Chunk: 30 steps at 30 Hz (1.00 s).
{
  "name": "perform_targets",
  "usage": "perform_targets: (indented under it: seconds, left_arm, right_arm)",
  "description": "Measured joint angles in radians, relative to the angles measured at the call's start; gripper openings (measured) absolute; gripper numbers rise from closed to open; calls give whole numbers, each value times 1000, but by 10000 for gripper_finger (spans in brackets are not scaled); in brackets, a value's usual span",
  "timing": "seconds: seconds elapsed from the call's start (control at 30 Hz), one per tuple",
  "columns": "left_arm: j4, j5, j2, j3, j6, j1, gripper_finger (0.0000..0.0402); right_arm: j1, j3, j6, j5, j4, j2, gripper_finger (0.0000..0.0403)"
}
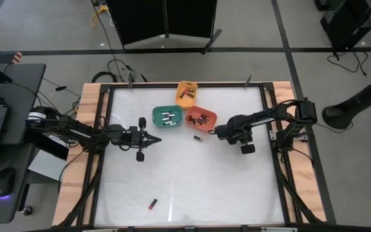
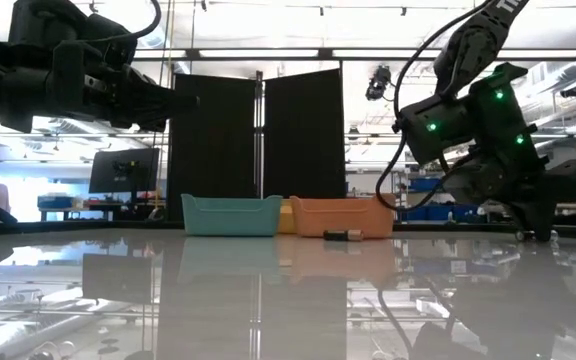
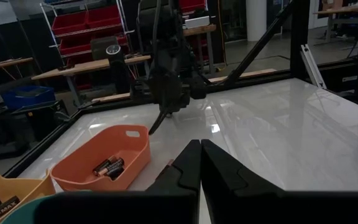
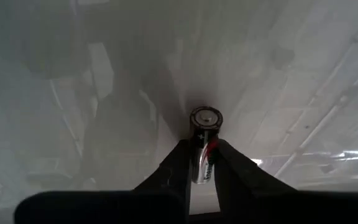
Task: Sort batteries
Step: Put the silver battery into the green bin
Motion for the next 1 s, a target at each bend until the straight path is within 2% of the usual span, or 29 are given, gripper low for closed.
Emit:
perform_targets:
  seconds: [0.3,0.47,0.67,0.83,1.0]
  left_arm:
    - [11,0,0,0,0,0,17]
    - [33,0,0,0,-12,0,17]
    - [52,0,0,17,-90,0,17]
    - [-20,0,15,82,-138,0,17]
    - [-54,0,74,157,-160,0,26]
  right_arm:
    - [63,0,167,-40,88,-116,56]
    - [120,0,287,-56,242,-225,56]
    - [206,0,398,15,564,-290,56]
    - [267,0,388,71,882,-275,56]
    - [305,0,328,129,1121,-225,56]
